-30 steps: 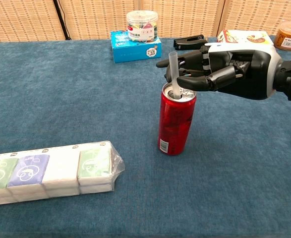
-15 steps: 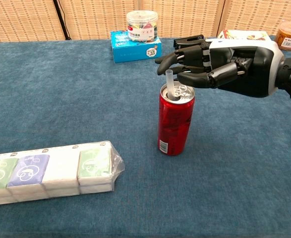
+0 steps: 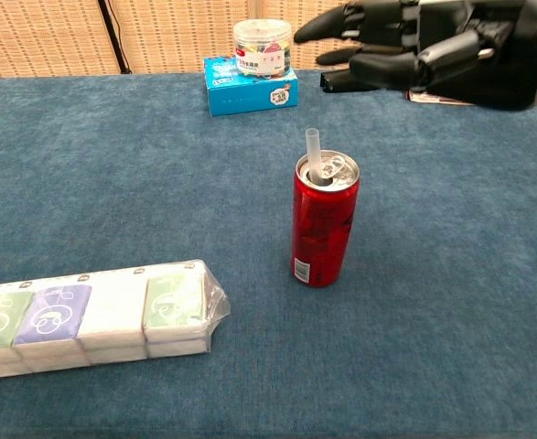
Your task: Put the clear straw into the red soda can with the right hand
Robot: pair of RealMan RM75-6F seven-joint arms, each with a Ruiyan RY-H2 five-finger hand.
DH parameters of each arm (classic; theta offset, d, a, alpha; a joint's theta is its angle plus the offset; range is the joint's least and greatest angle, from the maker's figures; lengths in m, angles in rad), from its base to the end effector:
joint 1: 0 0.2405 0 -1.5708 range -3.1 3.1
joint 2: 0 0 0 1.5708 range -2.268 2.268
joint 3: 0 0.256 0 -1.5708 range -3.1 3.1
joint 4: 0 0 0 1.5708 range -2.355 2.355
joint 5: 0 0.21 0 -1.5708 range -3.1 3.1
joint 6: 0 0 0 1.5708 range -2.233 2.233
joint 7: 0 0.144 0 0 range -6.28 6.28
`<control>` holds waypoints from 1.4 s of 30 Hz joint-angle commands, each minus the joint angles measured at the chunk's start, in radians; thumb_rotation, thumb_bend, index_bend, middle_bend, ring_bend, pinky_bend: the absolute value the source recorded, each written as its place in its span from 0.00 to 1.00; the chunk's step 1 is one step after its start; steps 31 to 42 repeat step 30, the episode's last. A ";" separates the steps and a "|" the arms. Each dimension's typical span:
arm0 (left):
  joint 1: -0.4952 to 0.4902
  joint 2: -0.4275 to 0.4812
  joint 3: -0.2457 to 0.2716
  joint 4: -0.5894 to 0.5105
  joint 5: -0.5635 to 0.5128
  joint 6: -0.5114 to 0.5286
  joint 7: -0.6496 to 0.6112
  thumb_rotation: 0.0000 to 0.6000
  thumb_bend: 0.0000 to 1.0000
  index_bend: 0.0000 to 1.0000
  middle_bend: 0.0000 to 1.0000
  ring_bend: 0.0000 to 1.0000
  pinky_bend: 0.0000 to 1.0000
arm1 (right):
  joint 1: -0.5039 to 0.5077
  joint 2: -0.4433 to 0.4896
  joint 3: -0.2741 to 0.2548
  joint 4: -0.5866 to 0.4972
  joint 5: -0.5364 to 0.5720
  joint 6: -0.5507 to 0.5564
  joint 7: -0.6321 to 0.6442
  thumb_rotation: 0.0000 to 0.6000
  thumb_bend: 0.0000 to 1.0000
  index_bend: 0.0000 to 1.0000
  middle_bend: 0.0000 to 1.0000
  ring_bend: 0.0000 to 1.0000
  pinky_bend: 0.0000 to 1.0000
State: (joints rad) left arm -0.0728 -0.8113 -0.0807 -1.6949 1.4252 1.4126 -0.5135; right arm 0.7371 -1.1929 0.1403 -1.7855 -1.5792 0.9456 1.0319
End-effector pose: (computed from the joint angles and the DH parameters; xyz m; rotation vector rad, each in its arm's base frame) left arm -0.3196 0.1828 0.2505 -1.1878 -1.1618 -1.0774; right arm -0.1009 -0.3020 0.0622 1.7368 -2.0328 1.6093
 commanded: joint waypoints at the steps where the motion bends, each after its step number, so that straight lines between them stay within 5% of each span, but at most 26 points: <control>1: 0.003 -0.001 0.001 0.002 0.001 0.004 0.001 1.00 0.00 0.00 0.00 0.00 0.00 | -0.015 0.048 0.016 -0.005 0.028 0.026 -0.129 1.00 0.29 0.11 0.00 0.00 0.00; 2: 0.004 -0.002 0.002 0.002 0.002 0.007 0.003 1.00 0.00 0.00 0.00 0.00 0.00 | -0.025 0.063 0.016 -0.006 0.040 0.036 -0.217 1.00 0.16 0.05 0.00 0.00 0.00; 5: 0.007 -0.005 0.003 0.003 0.004 0.014 0.010 1.00 0.00 0.00 0.00 0.00 0.00 | -0.057 0.086 0.014 -0.008 0.078 0.075 -0.445 1.00 0.00 0.00 0.00 0.00 0.00; 11: 0.019 -0.025 0.003 -0.001 0.000 0.041 0.064 1.00 0.00 0.00 0.00 0.00 0.00 | -0.156 0.125 -0.027 0.017 0.147 0.186 -0.887 1.00 0.00 0.00 0.00 0.00 0.00; 18: 0.047 -0.065 0.008 0.001 -0.008 0.092 0.141 1.00 0.00 0.00 0.00 0.00 0.00 | -0.304 0.099 -0.083 0.100 0.183 0.366 -1.143 1.00 0.00 0.00 0.00 0.00 0.00; 30: 0.071 -0.161 0.020 0.051 -0.024 0.123 0.293 1.00 0.00 0.00 0.00 0.00 0.00 | -0.493 0.064 -0.156 0.186 0.122 0.551 -1.136 1.00 0.00 0.00 0.00 0.00 0.00; 42: 0.071 -0.161 0.020 0.051 -0.024 0.123 0.293 1.00 0.00 0.00 0.00 0.00 0.00 | -0.493 0.064 -0.156 0.186 0.122 0.551 -1.136 1.00 0.00 0.00 0.00 0.00 0.00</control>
